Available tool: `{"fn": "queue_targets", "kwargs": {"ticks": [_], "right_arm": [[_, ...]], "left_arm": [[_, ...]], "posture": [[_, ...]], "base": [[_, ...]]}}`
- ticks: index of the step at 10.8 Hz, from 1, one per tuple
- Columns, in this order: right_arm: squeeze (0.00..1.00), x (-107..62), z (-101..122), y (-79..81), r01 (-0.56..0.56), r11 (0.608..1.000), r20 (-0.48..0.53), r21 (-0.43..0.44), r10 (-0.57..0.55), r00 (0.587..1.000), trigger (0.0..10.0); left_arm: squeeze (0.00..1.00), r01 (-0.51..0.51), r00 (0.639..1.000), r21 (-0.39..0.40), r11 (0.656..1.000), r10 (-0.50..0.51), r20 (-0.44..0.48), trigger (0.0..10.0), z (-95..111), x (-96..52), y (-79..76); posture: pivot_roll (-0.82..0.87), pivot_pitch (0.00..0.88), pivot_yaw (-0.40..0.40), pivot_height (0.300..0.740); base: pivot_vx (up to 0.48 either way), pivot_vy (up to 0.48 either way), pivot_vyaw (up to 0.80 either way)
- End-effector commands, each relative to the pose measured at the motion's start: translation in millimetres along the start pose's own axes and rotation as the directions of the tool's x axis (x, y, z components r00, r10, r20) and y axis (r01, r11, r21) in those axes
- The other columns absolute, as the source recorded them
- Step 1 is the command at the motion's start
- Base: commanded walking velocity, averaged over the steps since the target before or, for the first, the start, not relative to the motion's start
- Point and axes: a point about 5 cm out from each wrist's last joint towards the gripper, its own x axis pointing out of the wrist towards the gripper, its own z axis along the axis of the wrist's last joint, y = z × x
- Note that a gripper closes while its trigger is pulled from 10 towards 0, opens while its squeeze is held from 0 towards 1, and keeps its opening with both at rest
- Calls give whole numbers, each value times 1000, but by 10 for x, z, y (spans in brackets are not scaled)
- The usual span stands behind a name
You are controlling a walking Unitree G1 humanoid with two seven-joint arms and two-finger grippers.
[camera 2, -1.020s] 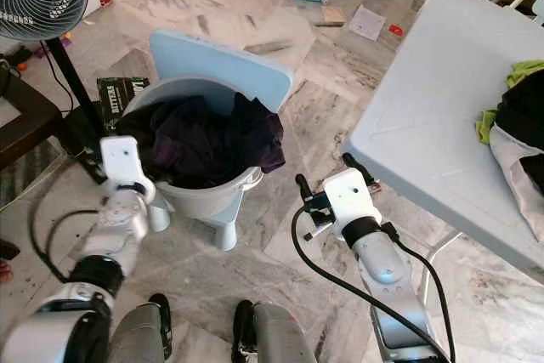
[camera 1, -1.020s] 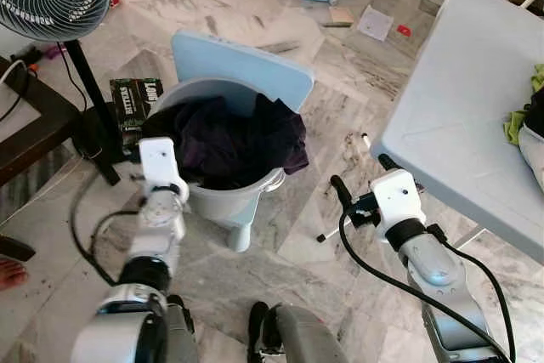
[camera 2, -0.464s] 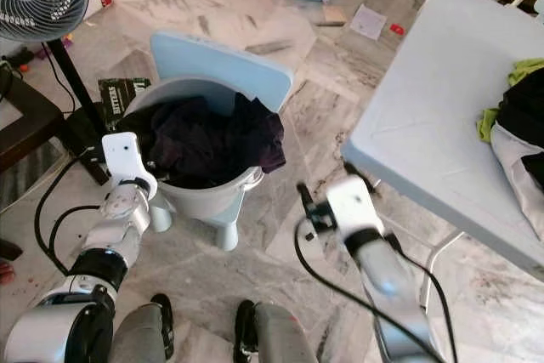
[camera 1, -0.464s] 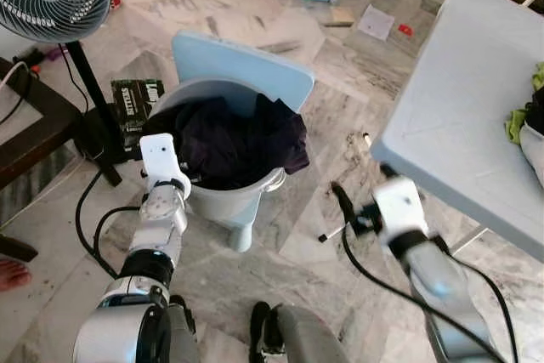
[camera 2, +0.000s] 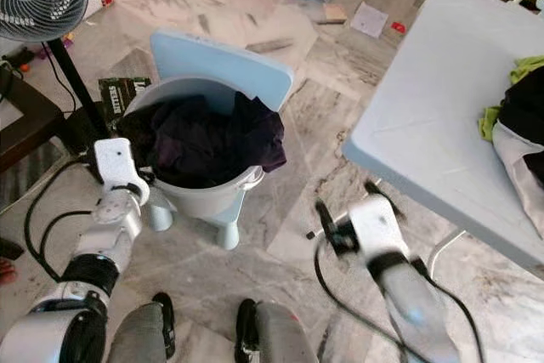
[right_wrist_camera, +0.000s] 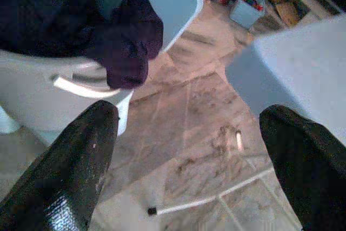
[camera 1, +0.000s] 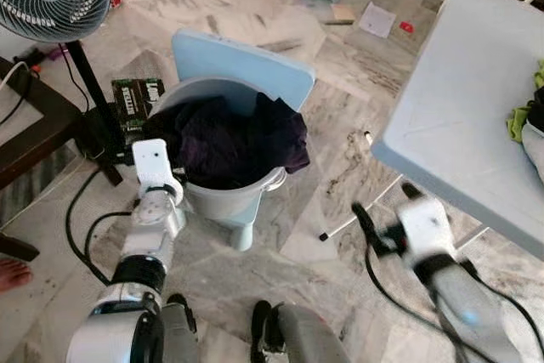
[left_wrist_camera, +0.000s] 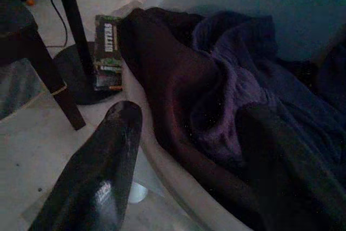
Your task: Hang hanger
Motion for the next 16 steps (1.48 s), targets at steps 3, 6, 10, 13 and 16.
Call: {"fn": "queue_targets", "kwargs": {"ticks": [3,6,10,13,16], "right_arm": [[0,-146,-27,-86,19,1000,-39,-6,-19,999,10000],[0,-156,3,-71,4,1000,-41,-20,-5,999,10000],[0,-142,33,-106,4,999,-42,-45,-6,999,10000],[0,-120,46,-116,4,999,-37,-51,-6,999,10000],[0,-121,37,-100,-15,999,-40,-48,13,999,10000]], "left_arm": [[1000,39,999,25,999,-38,-8,10000,82,62,-77],[1000,134,990,46,990,-131,-52,10000,128,127,-172],[0,247,959,21,969,-241,-151,0,-42,103,-324],[0,206,966,33,978,-198,-164,0,-69,109,-276],[0,162,972,47,986,-151,-180,2667,-114,107,-153]], "posture": [[-275,264,-181,740],[-283,265,-186,740],[-317,253,-192,740],[-320,250,-188,740],[-318,250,-190,740]], "base": [[0,0,0],[0,0,0],[0,0,0],[0,0,0],[0,0,0]]}}
